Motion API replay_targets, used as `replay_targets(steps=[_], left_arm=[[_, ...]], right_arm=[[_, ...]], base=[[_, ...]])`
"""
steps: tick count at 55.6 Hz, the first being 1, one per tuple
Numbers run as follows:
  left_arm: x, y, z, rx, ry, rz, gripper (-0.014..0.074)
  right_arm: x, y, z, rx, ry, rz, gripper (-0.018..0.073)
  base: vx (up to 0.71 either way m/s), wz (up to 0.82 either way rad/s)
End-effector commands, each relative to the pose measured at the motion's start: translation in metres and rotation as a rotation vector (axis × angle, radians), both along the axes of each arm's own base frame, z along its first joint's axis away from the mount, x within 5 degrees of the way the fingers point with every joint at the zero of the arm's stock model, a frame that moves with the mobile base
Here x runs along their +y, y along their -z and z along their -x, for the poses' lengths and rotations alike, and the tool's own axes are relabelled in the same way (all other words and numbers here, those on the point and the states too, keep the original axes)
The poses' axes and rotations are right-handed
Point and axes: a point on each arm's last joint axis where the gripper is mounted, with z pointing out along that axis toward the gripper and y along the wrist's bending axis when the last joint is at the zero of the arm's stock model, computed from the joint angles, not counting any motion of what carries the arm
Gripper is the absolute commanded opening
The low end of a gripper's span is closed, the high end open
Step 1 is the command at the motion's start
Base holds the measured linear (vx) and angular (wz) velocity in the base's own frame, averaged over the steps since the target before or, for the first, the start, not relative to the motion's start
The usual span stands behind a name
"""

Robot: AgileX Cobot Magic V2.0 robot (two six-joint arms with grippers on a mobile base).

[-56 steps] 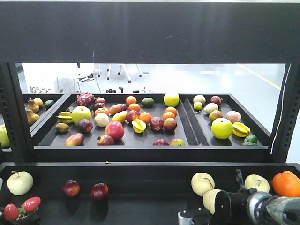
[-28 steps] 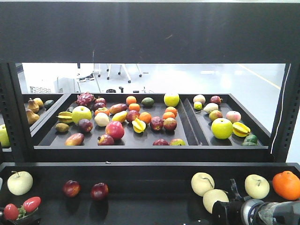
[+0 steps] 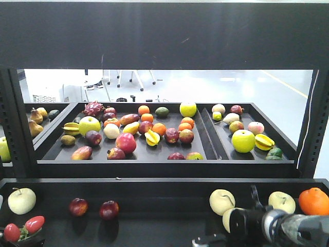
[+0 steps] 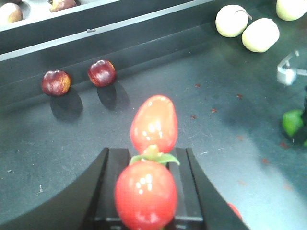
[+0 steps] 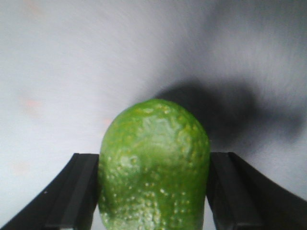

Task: Pick snacks and fruit into basket
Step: 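Lift the strawberries and lime up from the tray with both grippers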

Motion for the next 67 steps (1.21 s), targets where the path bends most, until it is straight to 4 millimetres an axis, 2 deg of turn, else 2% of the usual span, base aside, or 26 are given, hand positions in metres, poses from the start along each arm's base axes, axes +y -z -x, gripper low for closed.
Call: replay_targets(steps=[1,10,18,19,26,27,33,36,40,45,59,67], left_arm=[[0.002,-0.018,-0.002,-0.104,-0.034,0.031,-0.0006],[0.003,-0.019,-0.003,-0.118,-0.04,0.033,-0.0006],[0.004,-0.021,-0.004,-0.142,-0.05,0.036,-0.0006],[0.004,-0.021,-0.004,-0.151,-0.054,0.037,-0.0006],[0.005,-0.024,-0.005,-0.177,-0.065,0.041,-0.0006],[0.005,-0.024,-0.006,-0.182,-0.068,0.042,-0.0006],[0.005,-0.024,-0.006,-0.182,-0.068,0.042,-0.0006],[0.005,-0.024,-0.006,-0.182,-0.068,0.042,-0.0006],[0.005,-0.024,-0.006,-0.182,-0.068,0.042,-0.0006],[0.005,-0.024,-0.006,-0.182,-0.068,0.043,-0.0006],[0.005,-0.025,-0.006,-0.187,-0.073,0.048,-0.0006],[0.006,-0.03,-0.004,-0.224,-0.086,0.059,-0.0006]], right_arm=[[0.003,-0.052,-0.009,-0.075,-0.021,-0.036,-0.0013],[0.002,-0.115,-0.007,-0.226,-0.022,-0.077,-0.0011],[-0.003,-0.18,0.01,-0.385,-0.025,-0.115,-0.0009],[-0.004,-0.193,0.015,-0.419,-0.028,-0.123,-0.0009],[-0.011,-0.248,0.038,-0.58,-0.03,-0.161,-0.0009],[-0.016,-0.276,0.052,-0.678,-0.023,-0.184,-0.0009],[-0.024,-0.316,0.078,-0.819,-0.015,-0.218,-0.0009],[-0.028,-0.33,0.092,-0.884,-0.008,-0.229,-0.0009],[-0.036,-0.342,0.113,-0.967,0.002,-0.232,-0.0009],[-0.047,-0.343,0.14,-1.034,0.015,-0.209,-0.0009],[-0.072,-0.331,0.211,-1.137,0.094,-0.217,-0.0009],[-0.081,-0.317,0.24,-1.203,0.106,-0.235,-0.0009]], base=[[0.0,0.0],[0.0,0.0],[0.0,0.0],[0.0,0.0],[0.0,0.0],[0.0,0.0],[0.0,0.0],[0.0,0.0],[0.0,0.0],[0.0,0.0],[0.0,0.0],[0.0,0.0]])
